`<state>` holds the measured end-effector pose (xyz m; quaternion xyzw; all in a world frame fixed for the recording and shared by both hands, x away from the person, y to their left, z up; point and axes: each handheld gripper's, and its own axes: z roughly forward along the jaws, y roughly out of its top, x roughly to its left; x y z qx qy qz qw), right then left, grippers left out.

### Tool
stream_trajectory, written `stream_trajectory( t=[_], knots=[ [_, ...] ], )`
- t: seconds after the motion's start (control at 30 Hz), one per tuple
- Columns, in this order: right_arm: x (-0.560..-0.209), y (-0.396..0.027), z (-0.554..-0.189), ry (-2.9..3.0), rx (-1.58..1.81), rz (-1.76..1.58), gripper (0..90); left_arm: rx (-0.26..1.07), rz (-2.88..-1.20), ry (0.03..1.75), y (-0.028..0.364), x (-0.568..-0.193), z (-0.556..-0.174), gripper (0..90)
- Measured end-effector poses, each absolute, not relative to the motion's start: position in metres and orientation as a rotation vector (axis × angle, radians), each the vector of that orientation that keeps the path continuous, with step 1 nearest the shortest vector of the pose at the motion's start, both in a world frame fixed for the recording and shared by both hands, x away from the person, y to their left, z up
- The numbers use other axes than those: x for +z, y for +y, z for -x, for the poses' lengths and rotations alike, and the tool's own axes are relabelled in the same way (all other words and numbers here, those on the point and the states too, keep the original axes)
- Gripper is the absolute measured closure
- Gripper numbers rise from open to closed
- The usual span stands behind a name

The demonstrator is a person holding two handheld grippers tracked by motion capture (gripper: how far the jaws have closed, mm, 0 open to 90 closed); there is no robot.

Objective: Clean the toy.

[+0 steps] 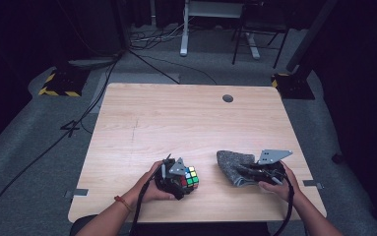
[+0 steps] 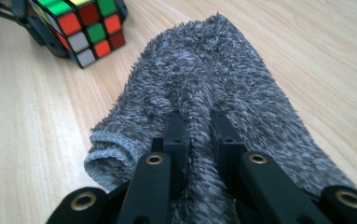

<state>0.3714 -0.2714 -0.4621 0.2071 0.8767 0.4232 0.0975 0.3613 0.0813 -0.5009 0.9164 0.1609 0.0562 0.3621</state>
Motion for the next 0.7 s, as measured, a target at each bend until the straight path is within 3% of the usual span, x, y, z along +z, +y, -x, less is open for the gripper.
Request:
stream_trajectory(
  t=[0.07,0.7],
  knots=[
    [-0.457,-0.268,-0.368,2.592,1.254,-0.593,79.6,0.153,-2.354,0.405,0.080,-0.499,-0.361,33.1],
    [-0.426,-0.225,-0.355,2.642,1.360,-0.417,79.6,0.206,-2.413,0.240,0.053,-0.478,-0.362,33.6]
  ],
)
